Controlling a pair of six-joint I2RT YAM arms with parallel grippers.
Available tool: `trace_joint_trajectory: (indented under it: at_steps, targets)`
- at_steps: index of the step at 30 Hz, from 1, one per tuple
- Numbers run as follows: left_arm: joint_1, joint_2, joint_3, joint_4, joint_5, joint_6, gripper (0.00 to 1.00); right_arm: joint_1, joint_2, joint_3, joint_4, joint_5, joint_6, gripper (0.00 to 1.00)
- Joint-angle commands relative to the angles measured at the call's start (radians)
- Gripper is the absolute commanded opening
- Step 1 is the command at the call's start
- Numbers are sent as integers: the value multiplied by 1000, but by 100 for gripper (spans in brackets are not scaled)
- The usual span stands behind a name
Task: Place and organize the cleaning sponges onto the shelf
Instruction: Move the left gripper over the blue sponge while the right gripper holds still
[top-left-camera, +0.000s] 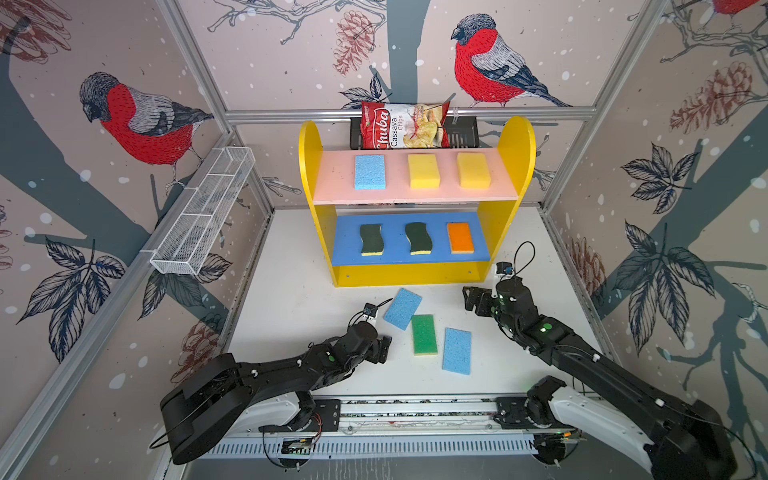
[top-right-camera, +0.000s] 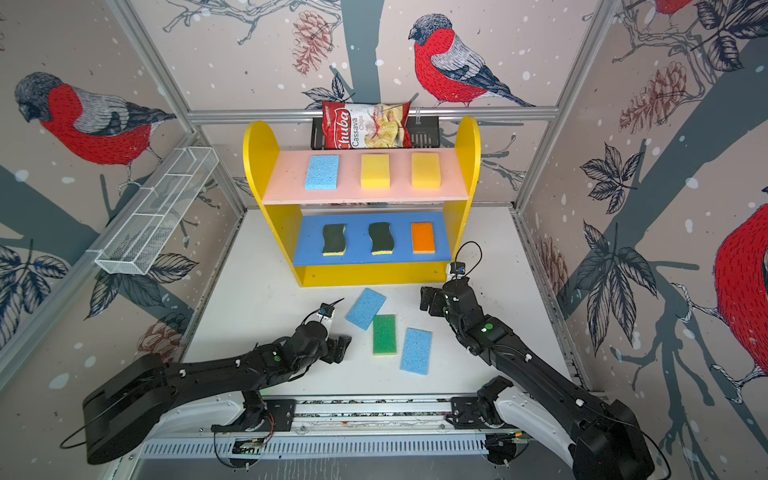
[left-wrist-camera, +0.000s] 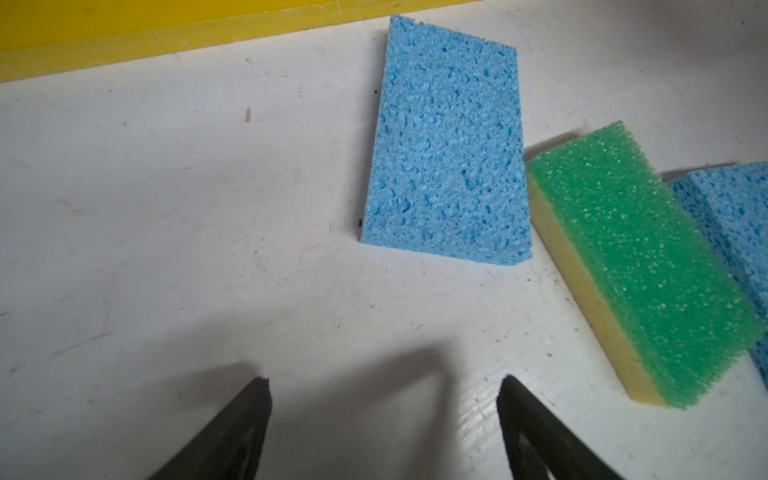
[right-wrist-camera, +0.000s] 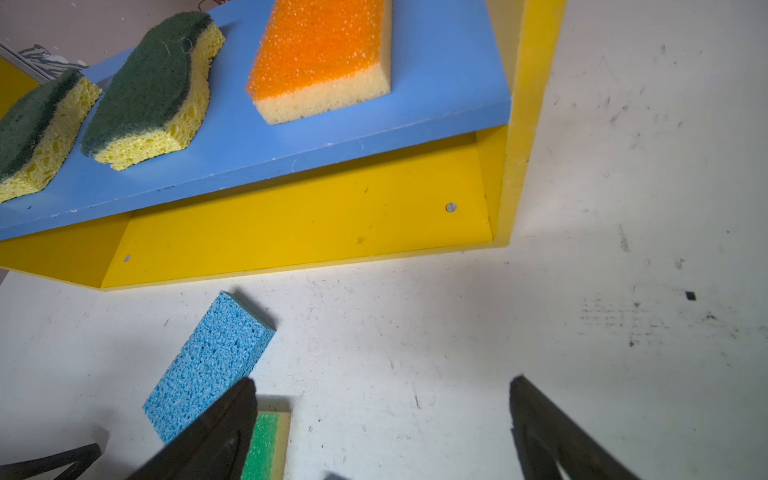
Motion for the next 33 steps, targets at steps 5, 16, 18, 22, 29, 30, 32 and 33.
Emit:
trace_joint_trajectory:
  at_steps: [5, 16, 18, 22, 29, 30, 32, 33]
  targets:
    - [-40, 90, 39, 71, -29, 39, 87, -10, -3, -3, 12, -11, 9, 95]
    - [-53, 274, 139, 77, 16, 62, 87, -26, -20, -19, 6, -14, 8, 95]
    - [-55, 292, 149, 84, 27, 67, 87, -29, -27, -24, 5, -15, 6, 95]
    - [-60, 317, 169, 79, 19, 72, 88, -38, -37, -33, 8, -15, 6, 95]
    - [-62, 363, 210, 39, -10, 84, 88, -46, -37, -42, 11, -27, 11, 96]
    - [-62, 369, 213, 36, -11, 87, 88, -47, -38, -42, 11, -27, 11, 96]
    - [-62, 381, 218, 39, -12, 94, 88, -48, -38, -44, 9, -26, 11, 96]
    - [-62, 389, 219, 38, -19, 98, 88, -50, -38, -44, 9, -29, 11, 96]
